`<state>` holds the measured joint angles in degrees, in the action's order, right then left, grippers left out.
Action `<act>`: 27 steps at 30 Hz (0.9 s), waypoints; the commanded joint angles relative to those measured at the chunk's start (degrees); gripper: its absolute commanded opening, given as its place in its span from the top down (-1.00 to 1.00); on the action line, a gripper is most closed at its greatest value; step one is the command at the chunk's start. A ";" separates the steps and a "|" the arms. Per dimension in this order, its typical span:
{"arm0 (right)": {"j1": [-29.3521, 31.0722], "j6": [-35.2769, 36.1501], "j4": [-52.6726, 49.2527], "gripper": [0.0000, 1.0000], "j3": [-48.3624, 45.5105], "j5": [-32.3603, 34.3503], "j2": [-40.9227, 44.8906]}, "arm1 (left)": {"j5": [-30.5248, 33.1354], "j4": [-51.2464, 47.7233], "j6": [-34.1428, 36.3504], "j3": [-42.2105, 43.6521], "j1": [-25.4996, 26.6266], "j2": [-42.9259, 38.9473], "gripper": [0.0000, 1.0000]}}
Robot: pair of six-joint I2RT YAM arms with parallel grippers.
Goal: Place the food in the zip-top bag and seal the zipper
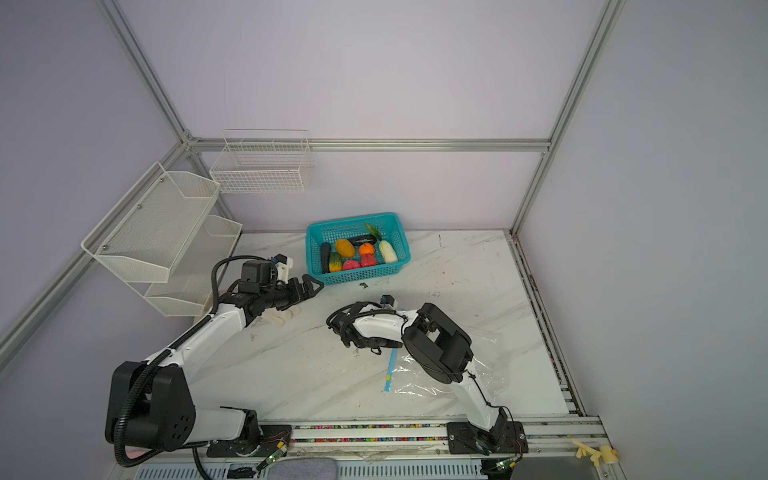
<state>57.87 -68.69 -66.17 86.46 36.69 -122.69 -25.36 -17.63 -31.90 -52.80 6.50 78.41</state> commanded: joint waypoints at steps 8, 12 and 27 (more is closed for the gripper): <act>0.40 -3.87 -5.21 0.40 -0.07 2.51 -3.07 | -0.96 1.28 0.79 1.72 -0.17 -1.47 -1.00; 0.51 -3.74 -4.55 0.67 -0.30 2.46 -1.96 | -0.91 1.24 0.79 1.67 -0.17 -1.59 -1.00; 0.67 2.90 6.30 1.00 -5.19 1.56 9.02 | -0.39 1.26 0.55 2.50 -0.17 -2.24 -1.00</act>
<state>57.93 -67.94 -64.10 82.59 37.50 -119.11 -25.32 -17.65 -31.90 -52.49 6.50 78.39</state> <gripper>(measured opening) 0.046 0.998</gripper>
